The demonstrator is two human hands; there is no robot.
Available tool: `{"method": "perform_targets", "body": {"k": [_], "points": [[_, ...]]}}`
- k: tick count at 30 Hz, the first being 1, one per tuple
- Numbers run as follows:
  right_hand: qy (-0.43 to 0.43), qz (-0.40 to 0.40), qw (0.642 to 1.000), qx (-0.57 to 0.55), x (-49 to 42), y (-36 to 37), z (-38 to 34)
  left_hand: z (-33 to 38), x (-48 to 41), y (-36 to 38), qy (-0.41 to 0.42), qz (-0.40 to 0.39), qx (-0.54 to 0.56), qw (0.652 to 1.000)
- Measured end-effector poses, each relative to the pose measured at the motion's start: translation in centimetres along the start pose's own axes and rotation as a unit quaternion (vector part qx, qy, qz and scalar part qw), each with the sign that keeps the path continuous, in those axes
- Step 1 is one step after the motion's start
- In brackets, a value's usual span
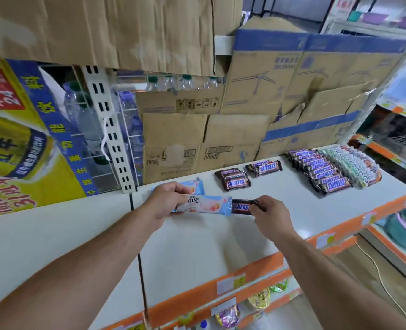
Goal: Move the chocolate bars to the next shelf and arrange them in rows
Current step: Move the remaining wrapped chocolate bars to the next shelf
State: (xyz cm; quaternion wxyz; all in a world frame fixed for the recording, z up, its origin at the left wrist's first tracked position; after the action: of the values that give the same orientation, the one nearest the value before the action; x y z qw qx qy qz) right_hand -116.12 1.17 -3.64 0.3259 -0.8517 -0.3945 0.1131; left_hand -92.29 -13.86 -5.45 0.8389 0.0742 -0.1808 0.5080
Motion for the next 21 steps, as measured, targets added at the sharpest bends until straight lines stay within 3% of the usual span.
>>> {"method": "perform_targets", "body": {"k": [15, 21], "points": [[-0.095, -0.077, 0.987, 0.109, -10.5, 1.4, 0.4, 0.0, -0.2, 0.6, 0.002, 0.123, -0.018, 0.992], [-0.127, -0.092, 0.986, 0.053, -11.1, 0.8, 0.3, -2.0, 1.5, 0.9, -0.012, 0.175, 0.005, 0.984]]}}
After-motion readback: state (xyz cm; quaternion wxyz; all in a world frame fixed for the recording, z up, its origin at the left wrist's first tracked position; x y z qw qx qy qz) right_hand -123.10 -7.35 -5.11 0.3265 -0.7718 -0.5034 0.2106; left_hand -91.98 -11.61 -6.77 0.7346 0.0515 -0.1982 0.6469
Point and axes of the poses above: each hand's wrist, its own x-axis away from the middle knuckle, its own y-axis out of the palm, z = x × y, the point moved 9 cm from there along -x, towards the middle knuckle, and after that the axes turned 2 degrees about -x, right-handed, at the moved point
